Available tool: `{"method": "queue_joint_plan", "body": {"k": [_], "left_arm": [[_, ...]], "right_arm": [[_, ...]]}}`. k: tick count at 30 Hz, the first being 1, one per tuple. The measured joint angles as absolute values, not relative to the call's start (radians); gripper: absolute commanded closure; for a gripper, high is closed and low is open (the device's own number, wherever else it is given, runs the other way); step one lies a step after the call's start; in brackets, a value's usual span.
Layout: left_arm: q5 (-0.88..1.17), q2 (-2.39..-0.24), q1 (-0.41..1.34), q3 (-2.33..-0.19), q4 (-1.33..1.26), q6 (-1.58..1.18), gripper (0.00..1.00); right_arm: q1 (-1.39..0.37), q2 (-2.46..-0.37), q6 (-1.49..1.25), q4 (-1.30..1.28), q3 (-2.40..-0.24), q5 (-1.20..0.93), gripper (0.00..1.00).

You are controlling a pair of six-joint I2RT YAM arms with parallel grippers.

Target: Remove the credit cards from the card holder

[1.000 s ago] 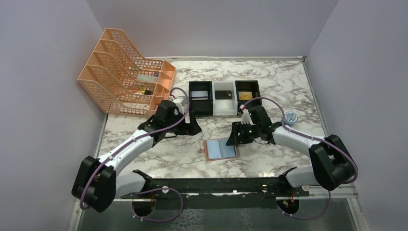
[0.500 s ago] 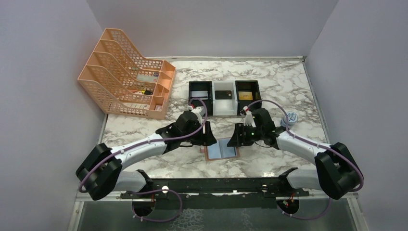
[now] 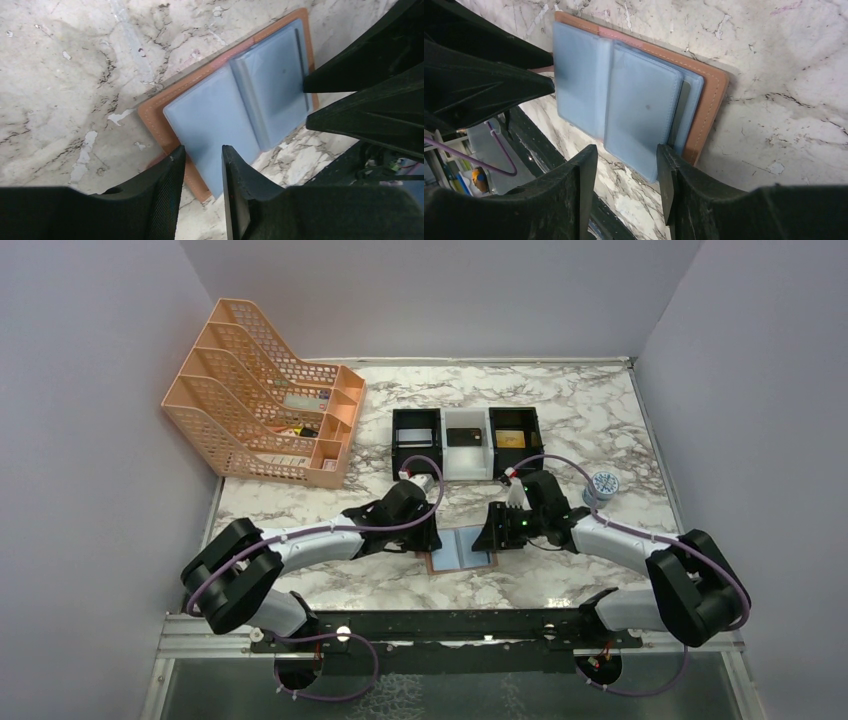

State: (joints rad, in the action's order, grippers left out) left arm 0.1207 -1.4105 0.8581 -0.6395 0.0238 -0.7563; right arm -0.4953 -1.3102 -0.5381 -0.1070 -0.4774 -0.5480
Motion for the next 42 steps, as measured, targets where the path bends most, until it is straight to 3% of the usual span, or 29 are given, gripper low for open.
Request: {"method": "queue_joint_plan", "body": {"k": [17, 42], "left_arm": [[0.069, -1.446, 0.881, -0.654, 0.092, -0.703, 0.82], [0.051, -1.455, 0.886, -0.664, 0.099, -0.689, 0.83]], "right_arm": [[-0.495, -1.328, -0.599, -0.054, -0.461, -0.545, 0.54], [-0.495, -1.402, -0.741, 0.144, -0.438, -0.708, 0.55]]}}
